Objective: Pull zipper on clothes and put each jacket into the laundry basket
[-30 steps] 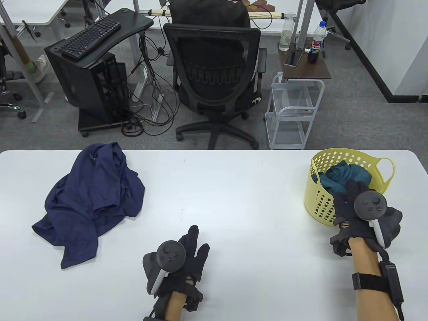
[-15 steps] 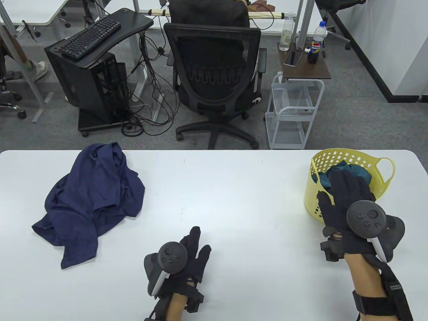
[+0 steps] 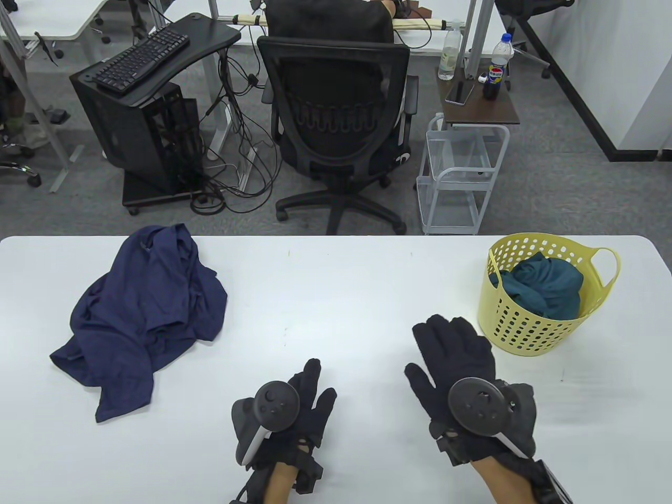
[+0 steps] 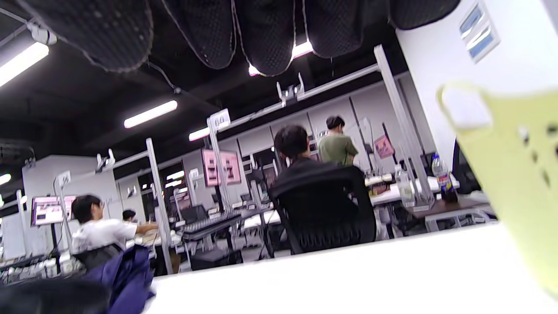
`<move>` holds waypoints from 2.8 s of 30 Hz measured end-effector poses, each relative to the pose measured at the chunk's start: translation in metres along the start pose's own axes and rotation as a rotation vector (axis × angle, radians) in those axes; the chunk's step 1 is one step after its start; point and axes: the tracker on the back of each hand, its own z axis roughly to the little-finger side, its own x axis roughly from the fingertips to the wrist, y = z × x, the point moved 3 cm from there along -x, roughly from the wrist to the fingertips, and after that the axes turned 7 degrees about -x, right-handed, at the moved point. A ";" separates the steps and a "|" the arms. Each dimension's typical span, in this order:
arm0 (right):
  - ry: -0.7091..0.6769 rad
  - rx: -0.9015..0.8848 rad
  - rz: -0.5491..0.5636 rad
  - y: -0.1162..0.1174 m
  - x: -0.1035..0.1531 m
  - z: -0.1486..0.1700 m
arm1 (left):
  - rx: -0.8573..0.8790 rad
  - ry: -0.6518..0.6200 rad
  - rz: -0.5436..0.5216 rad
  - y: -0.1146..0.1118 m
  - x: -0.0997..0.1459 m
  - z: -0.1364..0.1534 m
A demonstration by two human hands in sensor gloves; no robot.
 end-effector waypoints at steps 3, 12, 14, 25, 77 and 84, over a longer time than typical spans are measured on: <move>0.037 0.004 -0.091 0.040 0.004 0.014 | -0.008 -0.001 0.007 -0.001 0.000 -0.001; 0.127 0.061 -0.239 0.104 0.023 0.059 | -0.077 -0.012 0.039 -0.012 -0.002 -0.009; 0.111 0.078 -0.201 0.102 0.026 0.061 | -0.107 -0.019 0.053 -0.017 -0.002 -0.014; 0.129 0.099 -0.217 0.103 0.041 0.064 | -0.489 -0.005 0.085 -0.045 0.003 -0.040; 0.108 0.070 -0.243 0.095 0.034 0.048 | -0.571 0.900 0.197 0.087 -0.136 0.271; 0.076 0.077 -0.264 0.101 0.039 0.036 | -0.817 0.711 0.104 0.089 -0.126 0.239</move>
